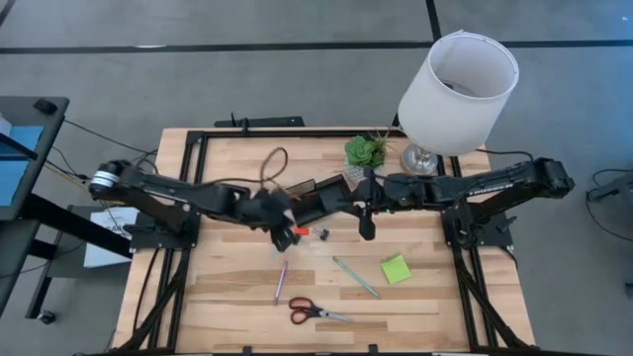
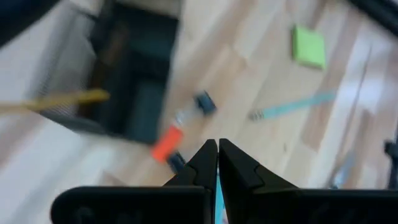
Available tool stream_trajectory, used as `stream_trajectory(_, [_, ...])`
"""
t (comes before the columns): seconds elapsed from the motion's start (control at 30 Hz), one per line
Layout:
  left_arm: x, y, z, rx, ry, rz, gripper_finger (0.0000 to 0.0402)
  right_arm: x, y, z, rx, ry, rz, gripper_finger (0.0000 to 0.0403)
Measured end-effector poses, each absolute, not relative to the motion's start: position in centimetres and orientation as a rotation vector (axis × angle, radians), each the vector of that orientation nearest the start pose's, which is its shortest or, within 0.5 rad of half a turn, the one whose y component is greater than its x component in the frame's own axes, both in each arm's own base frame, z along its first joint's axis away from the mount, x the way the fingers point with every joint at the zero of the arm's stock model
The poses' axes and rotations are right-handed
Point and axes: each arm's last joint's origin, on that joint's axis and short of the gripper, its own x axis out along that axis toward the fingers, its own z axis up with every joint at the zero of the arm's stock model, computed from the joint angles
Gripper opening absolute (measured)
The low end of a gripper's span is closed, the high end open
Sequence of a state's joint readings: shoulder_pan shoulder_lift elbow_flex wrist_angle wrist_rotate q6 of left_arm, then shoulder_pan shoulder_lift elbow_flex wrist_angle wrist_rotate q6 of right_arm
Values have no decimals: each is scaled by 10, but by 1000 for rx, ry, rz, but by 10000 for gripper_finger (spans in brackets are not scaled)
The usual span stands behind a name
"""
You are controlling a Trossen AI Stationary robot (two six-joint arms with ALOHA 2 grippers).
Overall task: Pick and place office supplies into organizer
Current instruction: Put the blue pen into the black desk organizer
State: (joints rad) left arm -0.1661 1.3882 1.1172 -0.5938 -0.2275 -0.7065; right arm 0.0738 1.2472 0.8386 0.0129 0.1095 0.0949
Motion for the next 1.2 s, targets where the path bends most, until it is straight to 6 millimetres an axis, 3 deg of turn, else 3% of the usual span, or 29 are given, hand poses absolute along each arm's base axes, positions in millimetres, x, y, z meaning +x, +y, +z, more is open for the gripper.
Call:
stream_trajectory(0.23, [272,-22,318,-286,519,483,0,272,20,274,8,398,-29,101])
stream_trajectory(0.4, [278,-6,336,-101,374,531,0,272,19,276,-8,382,-29,101])
stream_trajectory(0.53, [286,12,339,-26,328,577,0,273,18,276,-17,373,-33,101])
stream_trajectory(0.63, [294,23,329,-36,358,582,0,273,16,276,-17,374,-38,102])
stream_trajectory(0.8, [314,35,292,-56,491,594,0,274,14,276,-17,375,-44,101])
stream_trajectory(0.97, [330,44,269,-69,534,625,0,274,11,275,-15,378,-55,102])
stream_trajectory(1.2, [335,56,253,-132,585,636,7,273,10,274,-14,388,-59,102])
